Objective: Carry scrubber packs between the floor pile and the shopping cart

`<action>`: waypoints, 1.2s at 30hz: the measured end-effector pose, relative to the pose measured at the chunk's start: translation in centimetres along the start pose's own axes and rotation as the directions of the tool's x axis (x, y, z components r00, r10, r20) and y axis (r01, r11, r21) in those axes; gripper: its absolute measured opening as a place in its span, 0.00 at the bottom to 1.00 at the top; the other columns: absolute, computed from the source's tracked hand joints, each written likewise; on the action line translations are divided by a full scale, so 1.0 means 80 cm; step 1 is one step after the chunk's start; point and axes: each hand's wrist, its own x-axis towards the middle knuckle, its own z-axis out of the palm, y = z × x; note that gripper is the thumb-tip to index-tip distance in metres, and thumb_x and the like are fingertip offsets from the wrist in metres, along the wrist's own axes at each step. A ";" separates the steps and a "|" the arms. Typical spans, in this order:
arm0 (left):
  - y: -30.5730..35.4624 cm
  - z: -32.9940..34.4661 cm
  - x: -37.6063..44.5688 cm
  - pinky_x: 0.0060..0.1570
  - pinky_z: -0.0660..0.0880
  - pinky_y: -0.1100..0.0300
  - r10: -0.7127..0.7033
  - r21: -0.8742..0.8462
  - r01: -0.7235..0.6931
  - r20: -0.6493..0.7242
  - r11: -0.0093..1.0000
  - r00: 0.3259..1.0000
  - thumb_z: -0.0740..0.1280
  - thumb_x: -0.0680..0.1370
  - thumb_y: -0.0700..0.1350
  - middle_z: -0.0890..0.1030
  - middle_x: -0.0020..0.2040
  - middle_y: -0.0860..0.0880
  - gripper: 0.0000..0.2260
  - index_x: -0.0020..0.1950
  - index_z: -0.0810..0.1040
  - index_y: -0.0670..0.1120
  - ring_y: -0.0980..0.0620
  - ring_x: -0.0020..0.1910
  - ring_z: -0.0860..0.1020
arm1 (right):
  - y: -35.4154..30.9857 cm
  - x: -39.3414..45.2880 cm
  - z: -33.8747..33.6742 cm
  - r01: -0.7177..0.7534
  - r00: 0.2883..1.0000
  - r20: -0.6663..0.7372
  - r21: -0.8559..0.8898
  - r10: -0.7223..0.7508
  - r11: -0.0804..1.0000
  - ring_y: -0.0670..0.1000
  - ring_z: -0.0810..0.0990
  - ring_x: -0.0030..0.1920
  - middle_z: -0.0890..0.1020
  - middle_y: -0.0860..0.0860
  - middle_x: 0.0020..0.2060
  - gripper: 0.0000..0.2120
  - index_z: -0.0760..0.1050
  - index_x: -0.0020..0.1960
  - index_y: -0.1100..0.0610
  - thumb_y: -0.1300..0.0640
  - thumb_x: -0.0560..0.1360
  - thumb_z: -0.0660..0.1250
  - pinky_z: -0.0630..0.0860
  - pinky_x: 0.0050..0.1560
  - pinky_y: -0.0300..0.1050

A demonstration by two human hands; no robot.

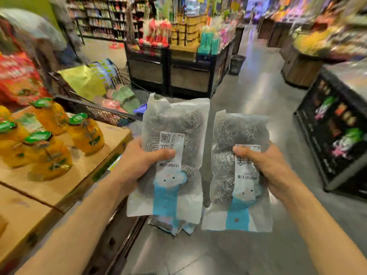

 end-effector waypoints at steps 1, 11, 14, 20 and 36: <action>0.025 0.000 -0.009 0.45 0.85 0.50 0.017 -0.008 -0.017 -0.001 1.000 1.000 0.77 0.71 0.34 0.88 0.48 0.41 0.14 0.56 0.84 0.40 0.42 0.46 0.87 | -0.025 -0.009 0.001 0.019 1.000 -0.011 0.007 -0.019 1.000 0.50 0.87 0.40 0.88 0.52 0.42 0.16 0.81 0.53 0.57 0.64 0.67 0.77 0.82 0.37 0.41; 0.124 -0.004 -0.052 0.38 0.84 0.55 0.150 -0.159 -0.144 0.027 0.977 0.988 0.78 0.62 0.38 0.88 0.46 0.43 0.21 0.55 0.83 0.40 0.46 0.40 0.87 | -0.134 -0.068 0.004 0.148 0.981 -0.127 0.019 -0.145 0.989 0.54 0.88 0.44 0.88 0.58 0.48 0.21 0.80 0.61 0.61 0.64 0.69 0.77 0.84 0.40 0.45; 0.132 -0.014 -0.049 0.41 0.85 0.52 0.160 -0.180 -0.154 0.022 0.972 0.987 0.78 0.62 0.39 0.88 0.47 0.43 0.20 0.54 0.83 0.42 0.45 0.42 0.87 | -0.148 -0.069 0.015 0.160 0.979 -0.133 0.025 -0.156 0.987 0.53 0.88 0.42 0.88 0.58 0.48 0.21 0.80 0.62 0.60 0.65 0.69 0.77 0.83 0.38 0.43; 0.155 -0.054 -0.040 0.45 0.85 0.50 0.167 -0.151 -0.169 -0.027 0.974 0.986 0.79 0.67 0.37 0.88 0.49 0.44 0.19 0.56 0.82 0.43 0.43 0.46 0.87 | -0.178 -0.055 0.052 0.217 0.971 -0.102 0.006 -0.215 0.976 0.52 0.88 0.42 0.88 0.55 0.46 0.28 0.79 0.63 0.59 0.61 0.64 0.78 0.83 0.37 0.43; 0.136 -0.209 -0.228 0.46 0.85 0.48 0.123 -0.064 -0.229 -0.691 0.971 0.713 0.81 0.65 0.36 0.89 0.48 0.46 0.19 0.54 0.84 0.43 0.43 0.46 0.88 | -0.188 -0.001 0.314 0.217 0.779 0.594 0.044 -0.200 0.975 0.54 0.88 0.47 0.88 0.54 0.48 0.25 0.80 0.62 0.57 0.59 0.65 0.78 0.83 0.45 0.47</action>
